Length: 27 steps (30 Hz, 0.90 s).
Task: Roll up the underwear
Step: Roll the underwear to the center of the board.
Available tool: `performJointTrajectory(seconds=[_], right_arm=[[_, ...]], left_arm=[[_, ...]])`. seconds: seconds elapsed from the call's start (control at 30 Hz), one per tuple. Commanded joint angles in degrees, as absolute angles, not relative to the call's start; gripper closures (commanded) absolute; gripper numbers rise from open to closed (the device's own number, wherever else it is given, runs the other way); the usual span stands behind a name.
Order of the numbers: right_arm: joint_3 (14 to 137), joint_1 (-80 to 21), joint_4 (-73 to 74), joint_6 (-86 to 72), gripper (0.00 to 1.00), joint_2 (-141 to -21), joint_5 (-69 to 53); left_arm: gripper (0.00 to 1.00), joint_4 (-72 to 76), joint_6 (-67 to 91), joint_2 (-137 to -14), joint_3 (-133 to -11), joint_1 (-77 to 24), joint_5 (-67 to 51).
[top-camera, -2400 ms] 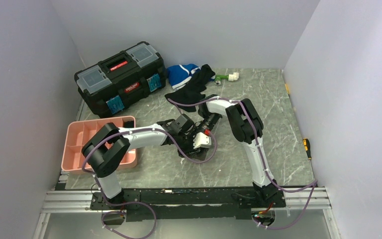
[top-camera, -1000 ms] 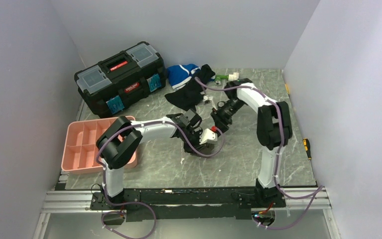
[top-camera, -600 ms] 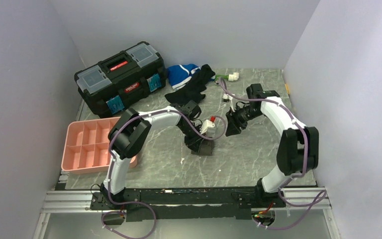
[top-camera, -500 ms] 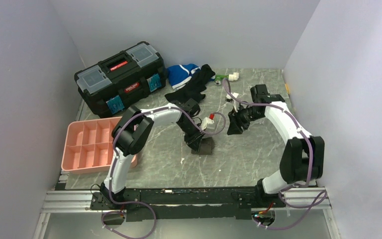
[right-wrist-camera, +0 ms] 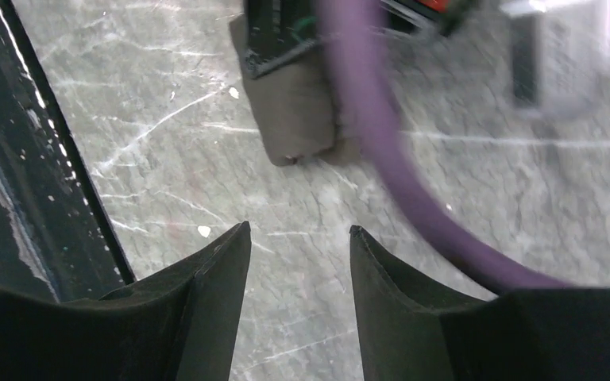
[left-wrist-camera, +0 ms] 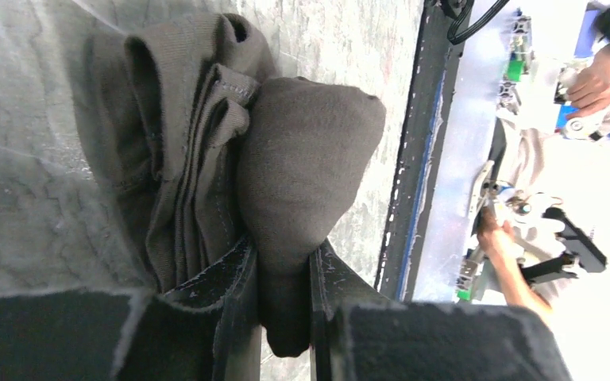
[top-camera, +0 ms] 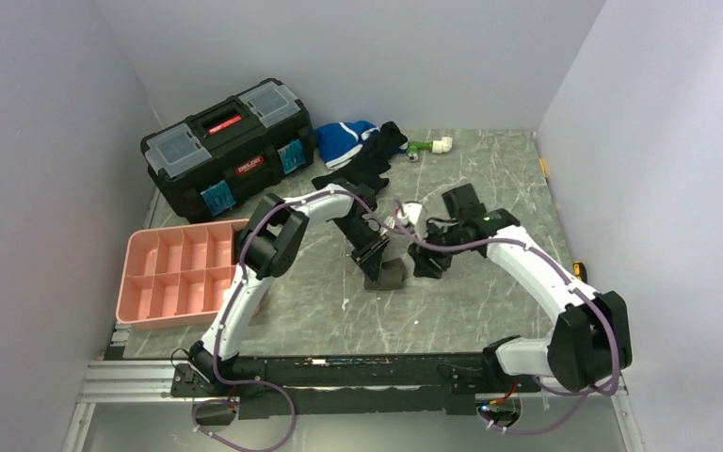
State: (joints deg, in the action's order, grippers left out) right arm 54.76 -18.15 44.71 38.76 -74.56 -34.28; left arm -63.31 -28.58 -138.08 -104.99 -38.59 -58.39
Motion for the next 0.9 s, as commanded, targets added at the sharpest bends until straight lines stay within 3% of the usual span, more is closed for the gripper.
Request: performJointTrajectory(seconds=[0.0, 0.37, 0.87], right_arm=[[53.3, -27.0, 38.2, 37.1, 0.47, -72.2, -23.1], [53.3, -42.0, 34.1, 39.0, 0.40, -79.2, -9.7], [53.4, -45.6, 30.3, 40.5, 0.44, -91.3, -7.3]], left_arm=[[1.00, -64.3, -30.2, -144.8, -107.7, -39.0, -52.5], [1.00, -66.5, -28.5, -148.4, -110.7, -38.4, -54.6], [1.00, -67.2, -29.0, -148.5, -110.6, -38.3, -54.7]])
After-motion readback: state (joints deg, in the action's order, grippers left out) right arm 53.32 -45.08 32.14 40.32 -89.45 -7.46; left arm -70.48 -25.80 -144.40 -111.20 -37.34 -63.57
